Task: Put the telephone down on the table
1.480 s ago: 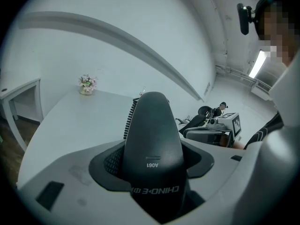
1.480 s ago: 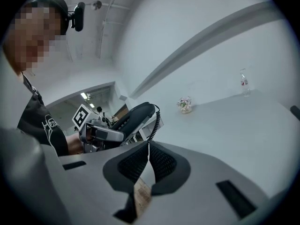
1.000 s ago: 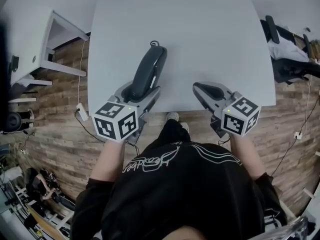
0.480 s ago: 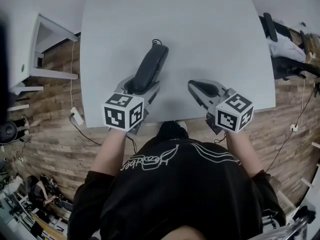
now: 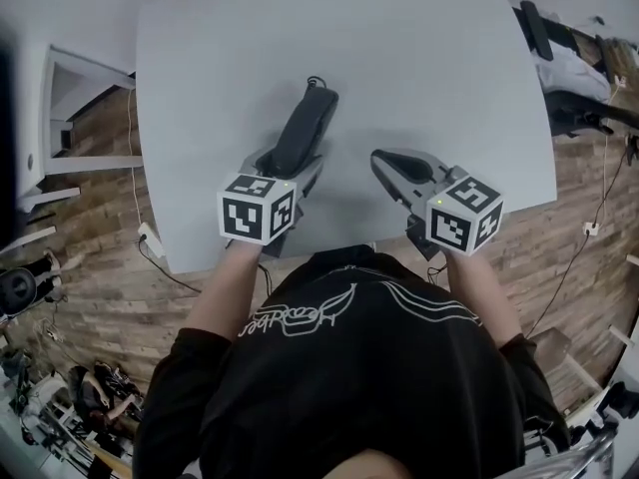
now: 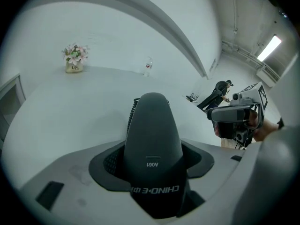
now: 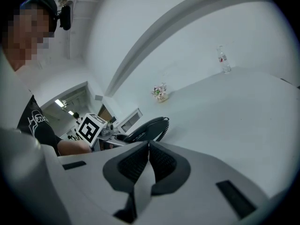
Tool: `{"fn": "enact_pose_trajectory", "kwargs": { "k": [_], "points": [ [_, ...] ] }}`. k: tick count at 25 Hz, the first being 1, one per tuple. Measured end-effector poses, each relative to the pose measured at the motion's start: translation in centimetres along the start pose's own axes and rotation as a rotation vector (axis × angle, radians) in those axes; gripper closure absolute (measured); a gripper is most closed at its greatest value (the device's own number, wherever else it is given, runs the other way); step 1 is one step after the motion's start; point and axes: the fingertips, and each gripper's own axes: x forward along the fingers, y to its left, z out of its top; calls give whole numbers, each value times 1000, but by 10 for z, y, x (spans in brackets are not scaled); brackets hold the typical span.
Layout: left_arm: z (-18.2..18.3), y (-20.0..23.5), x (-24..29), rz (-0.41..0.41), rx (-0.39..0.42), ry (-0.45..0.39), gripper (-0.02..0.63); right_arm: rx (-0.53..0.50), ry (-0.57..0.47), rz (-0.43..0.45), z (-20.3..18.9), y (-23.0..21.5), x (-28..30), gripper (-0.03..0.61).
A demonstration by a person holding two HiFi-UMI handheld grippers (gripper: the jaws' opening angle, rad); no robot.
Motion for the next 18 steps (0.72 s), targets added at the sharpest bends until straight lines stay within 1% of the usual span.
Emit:
{"fn": "enact_pose_trajectory", "kwargs": {
  "k": [6,11,15,18],
  "points": [
    [-17,2,25,6,0,48,331,44,-7,-27,-10,-12,0,538],
    [-19,-4,33,4,41,57,331,70,6,-45,-22,-20,-4,538],
    [-24,-10,39,29,90,104,331,89,8,-53,-30,-22,-7,538],
    [-31,-12,43,68,132,146,331,98,10,-57,-34,-21,-7,538]
  ]
}}
